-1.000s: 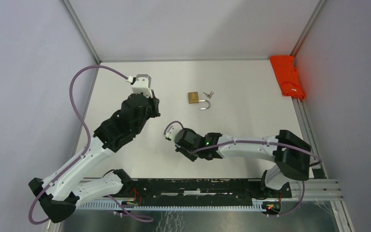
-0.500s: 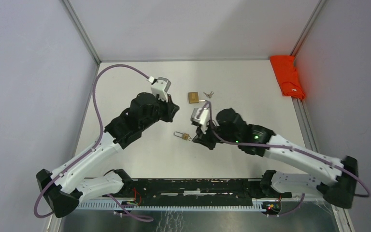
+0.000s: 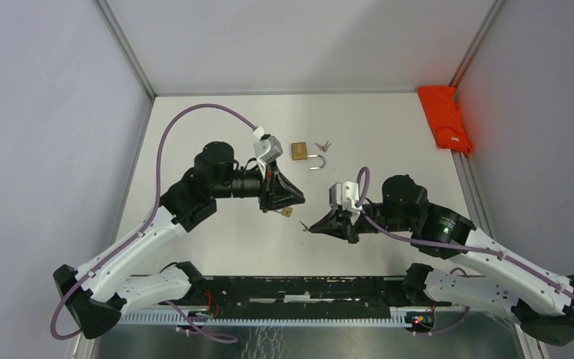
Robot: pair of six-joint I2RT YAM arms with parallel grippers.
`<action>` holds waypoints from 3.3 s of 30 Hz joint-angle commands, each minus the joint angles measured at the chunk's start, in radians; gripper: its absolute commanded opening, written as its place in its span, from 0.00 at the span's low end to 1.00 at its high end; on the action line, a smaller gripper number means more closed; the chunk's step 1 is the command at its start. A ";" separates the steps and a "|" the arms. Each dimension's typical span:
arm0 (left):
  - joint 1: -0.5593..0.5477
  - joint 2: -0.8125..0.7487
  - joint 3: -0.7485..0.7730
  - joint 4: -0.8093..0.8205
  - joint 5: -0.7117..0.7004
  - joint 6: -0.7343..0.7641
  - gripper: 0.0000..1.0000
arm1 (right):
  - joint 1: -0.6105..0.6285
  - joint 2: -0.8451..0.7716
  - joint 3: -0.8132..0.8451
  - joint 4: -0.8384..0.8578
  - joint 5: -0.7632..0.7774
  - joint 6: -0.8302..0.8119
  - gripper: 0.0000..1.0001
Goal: Unlock with the key
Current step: Pick up the key from the center of the board.
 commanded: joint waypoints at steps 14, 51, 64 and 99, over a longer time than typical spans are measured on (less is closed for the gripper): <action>-0.001 -0.058 0.065 -0.063 0.383 0.157 0.38 | -0.002 -0.023 0.074 -0.037 -0.052 -0.058 0.00; -0.003 -0.026 0.054 0.045 0.454 0.098 0.21 | -0.003 0.053 0.154 0.026 -0.109 -0.085 0.00; -0.003 -0.075 0.025 0.058 0.428 0.065 0.26 | -0.003 0.050 0.169 0.048 -0.086 -0.081 0.00; -0.003 -0.029 0.042 0.033 0.418 0.088 0.31 | -0.002 0.036 0.222 0.022 -0.111 -0.083 0.00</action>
